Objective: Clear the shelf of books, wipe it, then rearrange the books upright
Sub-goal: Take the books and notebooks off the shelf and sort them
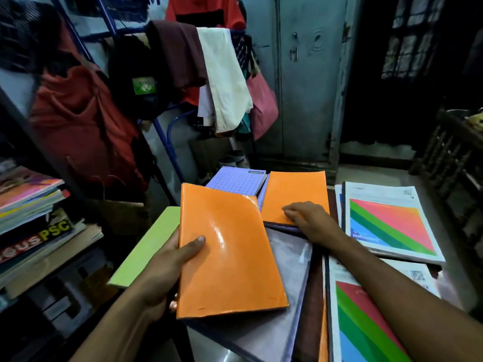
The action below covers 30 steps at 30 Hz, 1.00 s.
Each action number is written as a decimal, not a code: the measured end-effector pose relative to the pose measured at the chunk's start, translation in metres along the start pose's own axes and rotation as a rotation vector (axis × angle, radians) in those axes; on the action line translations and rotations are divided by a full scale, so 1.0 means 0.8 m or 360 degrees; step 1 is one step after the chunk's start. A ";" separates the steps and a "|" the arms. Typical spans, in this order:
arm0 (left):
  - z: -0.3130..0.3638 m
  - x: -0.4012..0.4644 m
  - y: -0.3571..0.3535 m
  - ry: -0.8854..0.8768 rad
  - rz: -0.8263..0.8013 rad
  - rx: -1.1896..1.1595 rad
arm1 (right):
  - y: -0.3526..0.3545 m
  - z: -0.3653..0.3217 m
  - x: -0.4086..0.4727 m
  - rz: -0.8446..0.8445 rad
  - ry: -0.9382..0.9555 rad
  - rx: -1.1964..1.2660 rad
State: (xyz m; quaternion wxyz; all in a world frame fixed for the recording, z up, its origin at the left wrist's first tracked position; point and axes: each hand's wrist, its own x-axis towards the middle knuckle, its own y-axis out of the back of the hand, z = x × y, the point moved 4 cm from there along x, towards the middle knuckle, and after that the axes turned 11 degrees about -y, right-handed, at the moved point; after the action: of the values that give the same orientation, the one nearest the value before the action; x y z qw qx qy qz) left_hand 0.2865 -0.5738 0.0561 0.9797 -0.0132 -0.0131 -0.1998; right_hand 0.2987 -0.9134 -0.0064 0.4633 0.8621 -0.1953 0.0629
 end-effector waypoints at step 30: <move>-0.082 0.042 0.069 -0.0186 -0.0445 0.2121 | -0.074 -0.072 0.122 -0.0431 -0.1117 0.1060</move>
State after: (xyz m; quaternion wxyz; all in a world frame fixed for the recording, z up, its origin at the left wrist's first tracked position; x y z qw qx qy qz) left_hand 0.3408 -0.5382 -0.0099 0.7413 0.5838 -0.1878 -0.2727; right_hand 0.4157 -0.8640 0.0083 0.0733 0.9499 -0.1951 -0.2328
